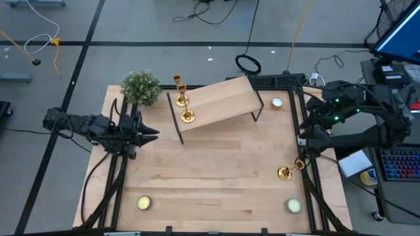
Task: Pick & Place candle stick holders
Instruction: Put the gold candle holder on the shelf
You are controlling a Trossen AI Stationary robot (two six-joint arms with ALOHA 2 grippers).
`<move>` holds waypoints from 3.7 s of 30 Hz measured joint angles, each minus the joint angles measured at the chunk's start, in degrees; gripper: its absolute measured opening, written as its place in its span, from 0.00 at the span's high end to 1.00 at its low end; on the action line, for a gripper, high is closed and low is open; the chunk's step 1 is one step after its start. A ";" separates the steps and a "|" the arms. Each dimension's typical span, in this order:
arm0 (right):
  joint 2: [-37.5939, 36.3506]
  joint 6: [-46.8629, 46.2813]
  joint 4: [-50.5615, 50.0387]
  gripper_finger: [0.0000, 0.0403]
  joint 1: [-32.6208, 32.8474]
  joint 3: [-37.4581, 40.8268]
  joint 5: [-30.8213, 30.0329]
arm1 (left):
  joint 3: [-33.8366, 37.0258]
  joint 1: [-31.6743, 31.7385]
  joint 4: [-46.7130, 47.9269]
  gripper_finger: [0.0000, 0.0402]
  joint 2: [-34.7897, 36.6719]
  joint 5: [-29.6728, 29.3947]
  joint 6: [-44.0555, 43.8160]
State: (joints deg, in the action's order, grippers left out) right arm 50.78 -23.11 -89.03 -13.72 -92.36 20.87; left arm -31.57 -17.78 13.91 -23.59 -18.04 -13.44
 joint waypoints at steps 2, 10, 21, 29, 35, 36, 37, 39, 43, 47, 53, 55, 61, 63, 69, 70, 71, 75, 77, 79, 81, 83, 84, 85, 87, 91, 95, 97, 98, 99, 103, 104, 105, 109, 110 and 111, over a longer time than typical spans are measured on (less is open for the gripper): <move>0.00 0.82 -0.02 0.36 0.00 0.00 -0.07 | 0.00 0.02 0.75 0.77 0.00 0.50 1.04; 0.70 3.05 -0.99 0.37 0.72 0.00 -3.43 | 0.00 -0.02 -0.14 0.77 0.97 9.08 8.01; 7.91 2.58 -0.87 0.36 11.86 0.02 -9.24 | 3.41 0.02 -0.82 0.77 4.97 7.25 8.71; 10.93 -4.27 -0.92 0.36 22.42 0.04 -13.80 | 10.94 0.00 -7.52 0.77 9.38 7.36 7.32; 10.88 -12.26 -1.01 0.36 28.98 0.04 -16.58 | 11.89 0.00 -7.84 0.77 11.94 7.41 8.69; 10.90 -13.46 -1.00 0.36 29.94 0.04 -16.58 | 11.89 0.02 -7.83 0.77 12.12 7.41 8.96; 10.93 -14.70 -0.97 0.37 30.92 0.05 -16.60 | 11.89 0.01 -7.71 0.77 12.20 7.41 9.11; 10.85 -17.60 -0.83 0.37 32.82 0.63 -16.61 | 11.89 0.02 -7.59 0.77 12.20 7.43 9.09; 10.28 -23.66 -0.95 0.37 36.64 3.86 -16.40 | 11.89 0.00 -7.35 0.77 12.15 7.48 8.59; 9.91 -29.12 -1.00 0.36 40.52 7.21 -16.37 | 11.89 0.02 -7.25 0.77 12.15 7.50 8.41; 8.92 -37.12 -0.91 0.37 45.55 10.37 -16.50 | 11.89 0.02 -7.25 0.77 12.15 7.50 8.16; 8.11 -39.96 -0.92 0.37 46.69 11.82 -16.61 | 11.89 0.01 -7.25 0.77 12.15 7.50 8.09; 4.98 -48.87 -1.01 0.36 48.92 17.12 -16.57 | 11.89 0.00 -7.27 0.77 12.15 7.50 7.84; 3.96 -51.15 -0.99 0.36 49.15 18.20 -16.65 | 11.89 0.01 -7.27 0.77 12.15 7.50 7.28; 1.71 -54.41 -1.02 0.36 49.13 21.13 -16.57 | 11.89 0.02 -7.52 0.77 12.15 7.50 6.92; 1.64 -54.40 -1.04 0.36 49.13 21.52 -16.48 | 11.89 0.02 -7.65 0.77 12.15 7.50 6.92; 1.68 -54.38 -1.01 0.36 49.13 21.78 -16.41 | 11.89 0.02 -7.70 0.77 12.15 7.50 6.92; 1.70 -54.21 -0.95 0.36 49.13 22.67 -16.40 | 11.89 0.01 -7.75 0.77 12.15 7.50 6.94; 1.70 -54.23 -0.96 0.36 49.13 23.31 -16.37 | 11.89 0.01 -7.75 0.77 12.15 7.50 6.97; 1.70 -54.23 -0.94 0.36 49.13 24.09 -16.24 | 11.89 0.00 -7.76 0.77 12.15 7.50 6.97; 1.70 -54.19 -0.99 0.36 49.13 24.76 -16.20 | 11.89 0.02 -7.77 0.77 12.15 7.50 6.98; 1.70 -53.59 -0.99 0.36 49.13 25.10 -16.29 | 11.89 0.02 -7.76 0.77 12.15 7.50 6.98; 1.70 -53.18 -0.99 0.36 49.10 25.14 -16.32 | 11.89 0.00 -7.76 0.77 12.15 7.50 6.98; 1.70 -52.73 -0.97 0.37 49.09 25.14 -16.31 | 11.89 0.00 -7.76 0.77 12.15 7.50 6.98; 1.70 -52.38 -0.98 0.37 49.07 25.14 -16.31 | 11.89 0.02 -7.77 0.77 12.15 7.50 7.03; 1.55 -52.23 -0.96 0.37 49.07 25.14 -16.26 | 11.89 0.01 -7.76 0.77 12.15 7.49 7.06; 1.25 -50.74 -0.99 0.36 49.07 25.14 -16.29 | 11.89 0.02 -7.75 0.77 12.15 7.48 7.31; 1.17 -49.99 -0.96 0.37 49.07 25.14 -16.29 | 11.89 0.00 -7.75 0.77 12.15 7.47 7.31; 1.12 -49.63 -0.98 0.37 49.07 25.14 -16.30 | 11.89 0.00 -7.75 0.77 12.15 7.48 7.29; 1.11 -49.26 -0.99 0.36 49.07 25.14 -16.31 | 11.89 0.00 -7.75 0.77 12.15 7.47 7.29; 1.11 -48.64 -0.99 0.37 49.05 25.14 -16.33 | 11.90 0.02 -7.75 0.77 12.15 7.47 7.29; 1.11 -48.62 -0.99 0.37 49.05 25.14 -16.31 | 11.89 0.00 -7.75 0.77 12.15 7.47 7.29; 1.11 -48.23 -0.99 0.37 49.06 25.14 -16.31 | 11.89 0.00 -7.75 0.77 12.15 7.47 7.29; 1.11 -47.26 -0.99 0.37 49.05 25.14 -16.33 | 11.91 0.02 -7.75 0.77 12.15 7.47 7.27; 1.11 -47.12 -0.99 0.37 49.05 25.14 -16.33 | 11.91 0.01 -7.74 0.77 12.15 7.47 7.27; 1.11 -46.71 -0.99 0.37 49.05 25.14 -16.36 | 11.91 0.02 -7.75 0.77 12.15 7.47 7.27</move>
State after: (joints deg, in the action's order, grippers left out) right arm 51.90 -69.82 -90.02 35.33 -67.22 4.51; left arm -19.66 -17.76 6.15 -11.44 -10.57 -6.17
